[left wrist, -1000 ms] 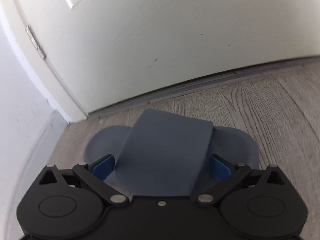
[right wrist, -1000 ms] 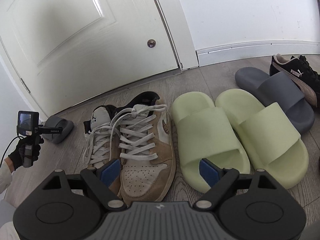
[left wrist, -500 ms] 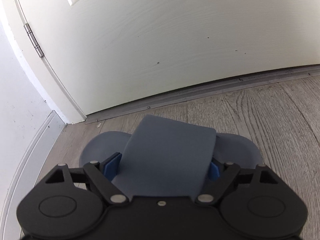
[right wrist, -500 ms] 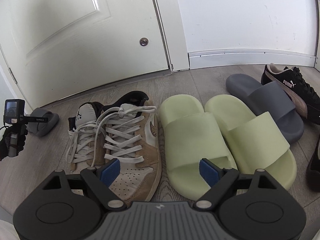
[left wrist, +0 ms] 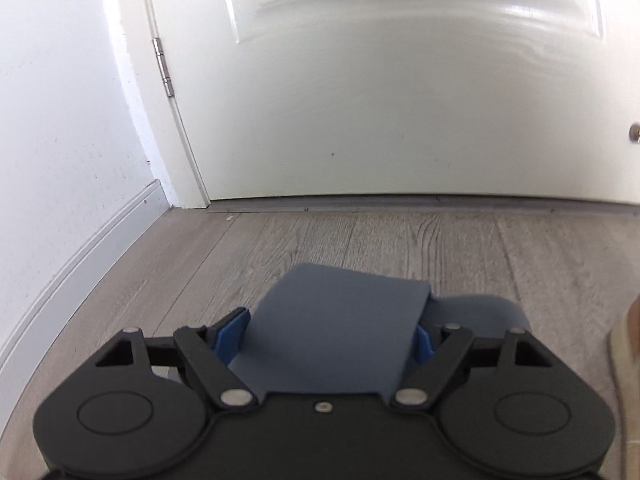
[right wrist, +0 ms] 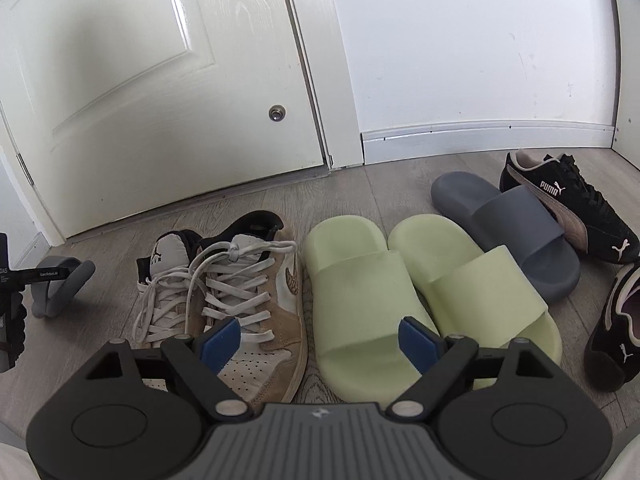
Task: Organize scattered shoes
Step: 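Lift the dark grey slide with the left tool and carry it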
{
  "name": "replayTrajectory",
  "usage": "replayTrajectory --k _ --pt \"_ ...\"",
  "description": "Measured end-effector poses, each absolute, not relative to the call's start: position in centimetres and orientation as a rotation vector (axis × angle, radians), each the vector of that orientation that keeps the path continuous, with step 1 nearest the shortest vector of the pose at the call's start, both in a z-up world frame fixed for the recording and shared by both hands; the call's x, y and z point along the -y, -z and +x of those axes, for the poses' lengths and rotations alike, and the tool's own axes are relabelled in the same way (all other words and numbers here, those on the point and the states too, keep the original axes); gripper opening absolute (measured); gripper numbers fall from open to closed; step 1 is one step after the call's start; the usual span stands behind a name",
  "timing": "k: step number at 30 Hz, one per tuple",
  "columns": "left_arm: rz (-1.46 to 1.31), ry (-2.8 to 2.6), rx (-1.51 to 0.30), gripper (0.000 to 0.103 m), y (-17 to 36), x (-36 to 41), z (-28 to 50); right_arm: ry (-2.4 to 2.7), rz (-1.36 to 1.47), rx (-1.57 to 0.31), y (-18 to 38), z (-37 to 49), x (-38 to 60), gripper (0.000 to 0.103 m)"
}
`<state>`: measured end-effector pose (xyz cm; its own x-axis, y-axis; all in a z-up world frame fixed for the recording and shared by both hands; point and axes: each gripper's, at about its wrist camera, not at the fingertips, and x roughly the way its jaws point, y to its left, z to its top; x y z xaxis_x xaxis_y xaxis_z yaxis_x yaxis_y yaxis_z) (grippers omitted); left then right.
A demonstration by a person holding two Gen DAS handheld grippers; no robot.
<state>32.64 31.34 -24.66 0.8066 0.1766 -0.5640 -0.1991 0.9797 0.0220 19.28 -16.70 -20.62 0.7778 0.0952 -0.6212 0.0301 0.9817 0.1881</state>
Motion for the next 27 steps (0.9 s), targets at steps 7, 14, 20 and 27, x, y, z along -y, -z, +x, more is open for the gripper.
replayTrajectory --k 7,14,20,27 --pt "-0.212 -0.137 -0.525 0.079 17.3 -26.6 26.2 0.028 0.132 -0.612 17.3 16.8 18.6 0.087" --pt "-0.338 0.008 -0.513 0.079 11.2 -19.6 18.1 0.092 0.085 -0.576 8.6 12.2 24.4 0.087" --pt "-0.302 0.200 -0.480 0.079 7.3 -12.1 15.3 0.082 0.210 -0.569 1.7 8.1 31.5 0.088" --pt "-0.203 0.381 -0.445 0.079 4.9 -3.0 16.2 0.235 0.289 -0.544 -4.6 6.6 38.8 0.088"
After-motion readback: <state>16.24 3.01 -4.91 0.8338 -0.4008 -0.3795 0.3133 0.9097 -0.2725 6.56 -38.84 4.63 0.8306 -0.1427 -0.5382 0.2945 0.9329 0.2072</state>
